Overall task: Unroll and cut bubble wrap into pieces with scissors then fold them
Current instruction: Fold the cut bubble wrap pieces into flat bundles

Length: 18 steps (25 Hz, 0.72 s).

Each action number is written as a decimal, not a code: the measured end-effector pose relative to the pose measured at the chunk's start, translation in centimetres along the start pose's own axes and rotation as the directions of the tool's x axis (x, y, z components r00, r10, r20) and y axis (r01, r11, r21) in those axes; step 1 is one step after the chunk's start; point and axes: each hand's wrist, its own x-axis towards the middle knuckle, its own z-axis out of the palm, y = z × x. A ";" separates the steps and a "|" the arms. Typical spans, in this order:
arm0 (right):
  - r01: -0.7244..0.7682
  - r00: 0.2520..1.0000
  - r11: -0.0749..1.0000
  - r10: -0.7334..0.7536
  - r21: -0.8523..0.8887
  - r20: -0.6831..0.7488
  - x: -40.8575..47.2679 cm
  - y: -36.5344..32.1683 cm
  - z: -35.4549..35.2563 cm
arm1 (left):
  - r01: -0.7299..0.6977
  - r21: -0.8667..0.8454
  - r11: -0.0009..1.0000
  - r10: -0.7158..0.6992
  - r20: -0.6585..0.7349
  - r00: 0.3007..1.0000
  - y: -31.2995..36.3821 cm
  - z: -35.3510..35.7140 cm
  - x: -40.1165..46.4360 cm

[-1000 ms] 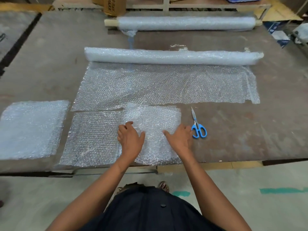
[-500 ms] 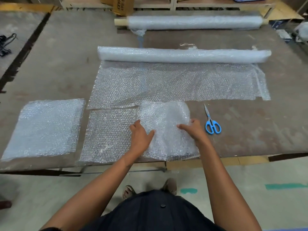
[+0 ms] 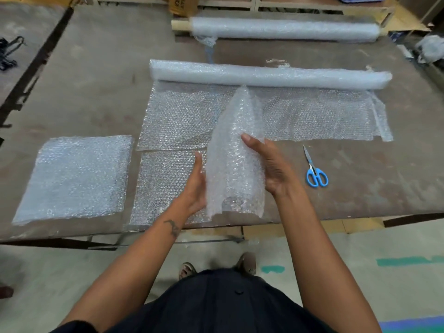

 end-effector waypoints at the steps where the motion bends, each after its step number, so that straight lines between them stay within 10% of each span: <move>1: 0.016 0.999 0.997 -0.018 -0.071 -0.030 0.5 0.4 0.6 | -0.010 -0.023 1.000 0.010 -0.005 1.000 0.9 -1.2 -0.5; 6: 0.052 0.981 0.866 -0.138 -0.498 -0.138 2.5 4.1 0.5 | -0.212 0.303 0.929 0.322 -0.381 0.867 4.6 -10.3 -3.3; 11: 0.008 0.986 0.803 -0.105 -0.596 -0.130 4.5 10.1 2.4 | -0.060 0.780 0.623 0.479 -0.320 0.818 5.0 -16.8 -6.7; 18: -0.170 0.935 0.645 -0.135 -0.745 -0.329 6.7 15.4 4.0 | 0.110 0.957 0.270 0.619 -0.260 0.741 3.9 -19.4 -6.8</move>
